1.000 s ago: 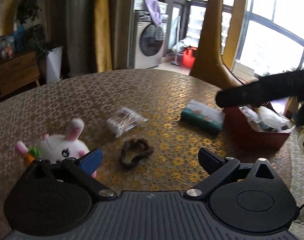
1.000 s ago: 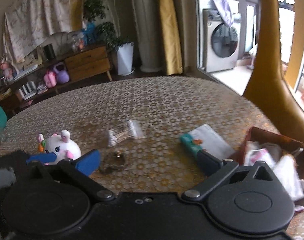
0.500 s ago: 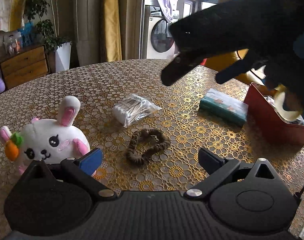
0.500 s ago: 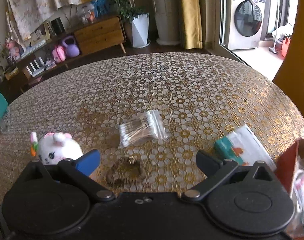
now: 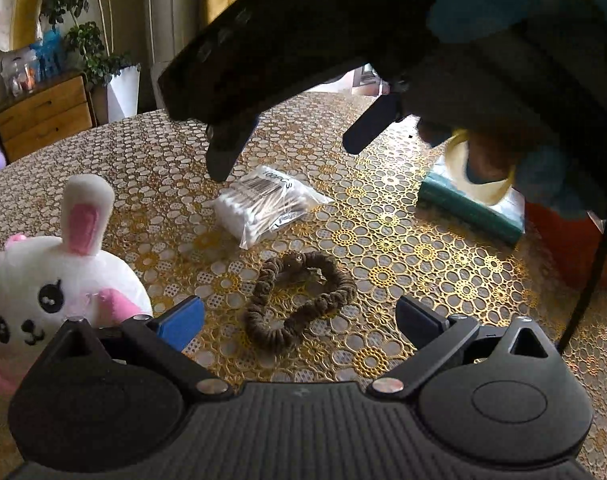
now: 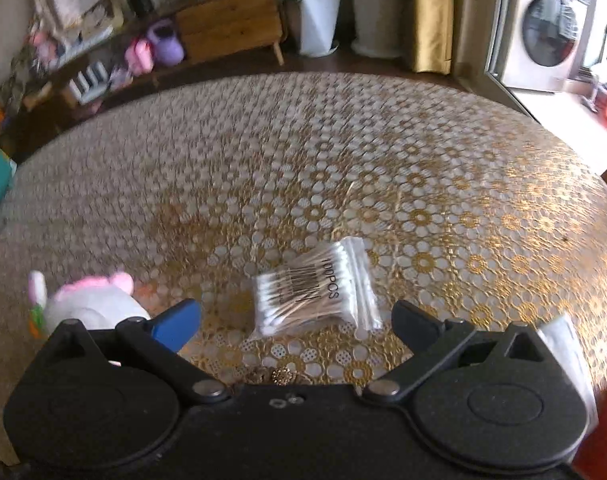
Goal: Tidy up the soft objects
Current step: 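Grasp the clear cotton-swab pack with the right tool while the left tool grasps the brown hair tie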
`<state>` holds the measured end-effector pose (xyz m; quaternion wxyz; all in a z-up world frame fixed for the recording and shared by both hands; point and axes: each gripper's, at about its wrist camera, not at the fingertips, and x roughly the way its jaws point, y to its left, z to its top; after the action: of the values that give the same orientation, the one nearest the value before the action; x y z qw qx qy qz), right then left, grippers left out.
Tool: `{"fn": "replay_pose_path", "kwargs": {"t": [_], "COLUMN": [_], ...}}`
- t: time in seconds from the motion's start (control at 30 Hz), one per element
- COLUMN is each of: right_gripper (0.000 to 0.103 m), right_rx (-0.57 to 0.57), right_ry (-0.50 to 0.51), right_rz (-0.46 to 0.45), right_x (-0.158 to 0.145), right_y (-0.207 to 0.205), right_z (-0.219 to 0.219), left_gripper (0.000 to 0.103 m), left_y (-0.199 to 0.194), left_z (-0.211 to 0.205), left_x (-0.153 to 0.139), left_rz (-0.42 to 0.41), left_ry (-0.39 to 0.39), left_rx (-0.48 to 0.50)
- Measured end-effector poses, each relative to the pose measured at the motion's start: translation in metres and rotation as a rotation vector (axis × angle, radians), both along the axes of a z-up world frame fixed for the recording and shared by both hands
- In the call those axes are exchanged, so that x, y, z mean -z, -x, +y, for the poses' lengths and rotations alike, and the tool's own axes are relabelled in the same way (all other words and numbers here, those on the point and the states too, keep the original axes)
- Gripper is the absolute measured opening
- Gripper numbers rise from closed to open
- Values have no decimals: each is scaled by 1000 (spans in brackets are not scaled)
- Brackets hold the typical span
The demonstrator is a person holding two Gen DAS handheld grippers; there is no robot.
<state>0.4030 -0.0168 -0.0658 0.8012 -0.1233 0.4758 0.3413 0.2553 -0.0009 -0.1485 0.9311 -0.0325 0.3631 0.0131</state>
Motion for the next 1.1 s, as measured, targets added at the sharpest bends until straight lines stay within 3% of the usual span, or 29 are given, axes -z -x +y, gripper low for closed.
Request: {"fn": "replay_pose_path", "kwargs": {"t": [0.3,0.5,0.67,0.8,0.97,1.1], "right_gripper": [102,102,100,98,85,74], "right_rx": [-54,-17,-10,-4,10,21], "right_ry": [50,48,55,58,55,43], "right_rz": [9,16,13,1,-18,-26], "right_x": [36,52,59,61,58,53], "right_y": [-18,-24,-25,-24,-23,-23], "right_z": [21,21,20,23,17,10], "left_gripper": [102,101,101,99,91,83], "left_y": [-7,-6,3,-1,-6,-5], "left_z": [-11,-15,-22,-24,-14,-16], "left_x": [7,9,6,9,12,13], "left_rz": [-22,-46,-71,-39,-12,-23], "left_ry": [-71,-93,-79,-41,-3,-29], "left_rx": [13,-12,-66,-95,-122,-122]}}
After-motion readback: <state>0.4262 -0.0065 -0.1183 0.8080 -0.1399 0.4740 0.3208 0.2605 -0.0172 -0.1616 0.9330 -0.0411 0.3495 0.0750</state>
